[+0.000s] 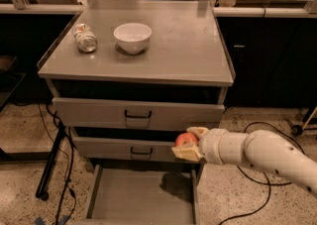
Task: Pick apple from bottom drawer and place on counter
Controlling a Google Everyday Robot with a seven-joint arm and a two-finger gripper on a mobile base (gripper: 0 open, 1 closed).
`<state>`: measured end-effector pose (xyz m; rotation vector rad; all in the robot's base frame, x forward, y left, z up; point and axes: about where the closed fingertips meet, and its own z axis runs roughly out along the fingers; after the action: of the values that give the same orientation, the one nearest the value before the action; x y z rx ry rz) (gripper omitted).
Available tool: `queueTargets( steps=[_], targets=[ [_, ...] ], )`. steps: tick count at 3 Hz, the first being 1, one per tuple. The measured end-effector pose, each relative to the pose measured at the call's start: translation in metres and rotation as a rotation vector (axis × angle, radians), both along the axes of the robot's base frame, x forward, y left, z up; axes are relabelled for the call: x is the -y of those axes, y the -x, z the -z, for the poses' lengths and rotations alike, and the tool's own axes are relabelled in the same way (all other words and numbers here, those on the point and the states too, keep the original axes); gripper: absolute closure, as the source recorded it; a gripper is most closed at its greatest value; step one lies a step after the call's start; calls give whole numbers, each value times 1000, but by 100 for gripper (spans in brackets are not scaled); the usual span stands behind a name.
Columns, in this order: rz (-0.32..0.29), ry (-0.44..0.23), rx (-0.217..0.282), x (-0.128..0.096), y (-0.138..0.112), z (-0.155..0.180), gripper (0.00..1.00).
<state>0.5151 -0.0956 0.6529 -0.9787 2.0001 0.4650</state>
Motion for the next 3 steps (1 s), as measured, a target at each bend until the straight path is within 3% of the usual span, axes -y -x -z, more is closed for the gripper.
queueTargets(
  steps=[1,2,3],
  targets=[
    [-4,4,92,2,-6,-52,100],
    [-5,4,101,1,-7,-57,100],
    [11,-11,122,15,-12,-74,100]
  ],
)
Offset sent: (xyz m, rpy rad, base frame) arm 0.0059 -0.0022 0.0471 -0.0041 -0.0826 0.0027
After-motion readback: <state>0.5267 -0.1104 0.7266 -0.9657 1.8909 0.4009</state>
